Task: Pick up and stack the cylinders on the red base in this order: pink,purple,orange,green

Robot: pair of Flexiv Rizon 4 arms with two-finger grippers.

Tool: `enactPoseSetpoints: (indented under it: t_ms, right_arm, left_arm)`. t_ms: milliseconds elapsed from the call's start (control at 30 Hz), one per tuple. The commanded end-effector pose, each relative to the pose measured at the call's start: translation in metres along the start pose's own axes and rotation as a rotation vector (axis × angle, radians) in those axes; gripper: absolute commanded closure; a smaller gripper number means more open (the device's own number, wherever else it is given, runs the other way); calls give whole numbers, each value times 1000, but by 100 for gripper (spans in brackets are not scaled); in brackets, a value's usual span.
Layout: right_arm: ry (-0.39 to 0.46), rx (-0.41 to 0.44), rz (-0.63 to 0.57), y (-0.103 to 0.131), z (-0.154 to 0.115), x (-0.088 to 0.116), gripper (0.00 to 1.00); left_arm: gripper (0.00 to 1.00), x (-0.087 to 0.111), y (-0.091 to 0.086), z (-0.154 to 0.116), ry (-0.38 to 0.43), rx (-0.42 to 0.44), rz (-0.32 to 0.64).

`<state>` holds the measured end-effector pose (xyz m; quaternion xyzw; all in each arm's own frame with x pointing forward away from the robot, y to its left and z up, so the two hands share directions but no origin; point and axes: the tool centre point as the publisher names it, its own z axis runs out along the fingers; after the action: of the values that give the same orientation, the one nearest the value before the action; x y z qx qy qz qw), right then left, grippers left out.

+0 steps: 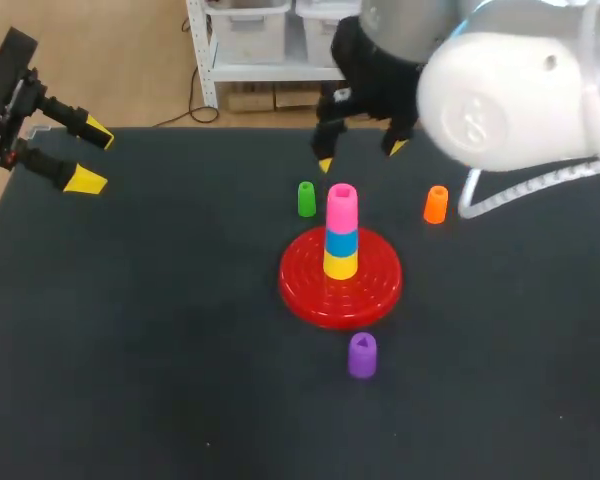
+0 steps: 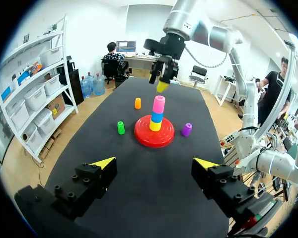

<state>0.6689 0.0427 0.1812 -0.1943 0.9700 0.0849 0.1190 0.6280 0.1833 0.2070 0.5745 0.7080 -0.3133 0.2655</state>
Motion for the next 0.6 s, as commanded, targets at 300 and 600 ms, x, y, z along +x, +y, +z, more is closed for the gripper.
enactPoseSetpoints:
  t_ms: [300, 600]
  right_arm:
    - [-63, -7, -98, -27, -23, 36, 0]
    - [17, -12, -246, 10, -3, 106, 0]
  left_arm:
    - [0, 1, 0, 1, -3, -2, 2]
    - [0, 1, 0, 1, -3, -2, 2]
